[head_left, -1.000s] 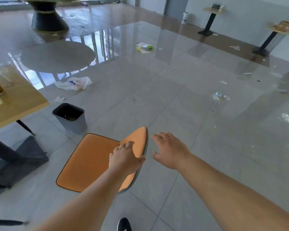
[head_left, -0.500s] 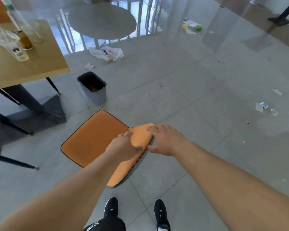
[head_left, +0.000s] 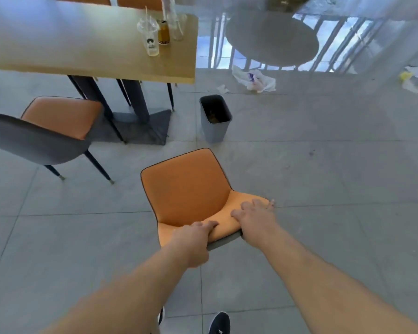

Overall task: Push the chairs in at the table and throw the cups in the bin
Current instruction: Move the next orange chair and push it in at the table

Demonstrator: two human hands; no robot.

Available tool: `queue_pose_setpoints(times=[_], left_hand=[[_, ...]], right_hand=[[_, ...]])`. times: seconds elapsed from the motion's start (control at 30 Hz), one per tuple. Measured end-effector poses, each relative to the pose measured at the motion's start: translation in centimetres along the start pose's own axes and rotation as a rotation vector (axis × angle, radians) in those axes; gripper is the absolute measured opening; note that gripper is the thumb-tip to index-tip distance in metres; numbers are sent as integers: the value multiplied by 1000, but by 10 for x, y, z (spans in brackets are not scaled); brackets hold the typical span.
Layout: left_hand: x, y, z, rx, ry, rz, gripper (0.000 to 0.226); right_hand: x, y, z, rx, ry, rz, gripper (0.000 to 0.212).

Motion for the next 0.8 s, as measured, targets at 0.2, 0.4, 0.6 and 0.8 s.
queue_pose_setpoints(times=[0.2,0.4,0.6,0.8], left_hand=[[-44,33,-11,141,11,79,82],[-144,104,-36,260,102,0,65],[-238,171,-75,277,195,6,52],[-295,239,-120,273,183,-52,45]], right_hand=[[-22,24,-45,8,8,-4,39],[-95,66,-120,78,-59,-85,37],[-153,116,-197,50,-115,-147,33],[-187,160,-271,38,-132,-159,28]])
Point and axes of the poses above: each hand's wrist, its own z-axis away from the middle knuckle, its own y-axis out of the back of the hand, x = y × z, the point moved 5 cm from there along -z, towards the middle knuckle, and after that the axes turned 9 degrees about x, right-handed, at the moved point
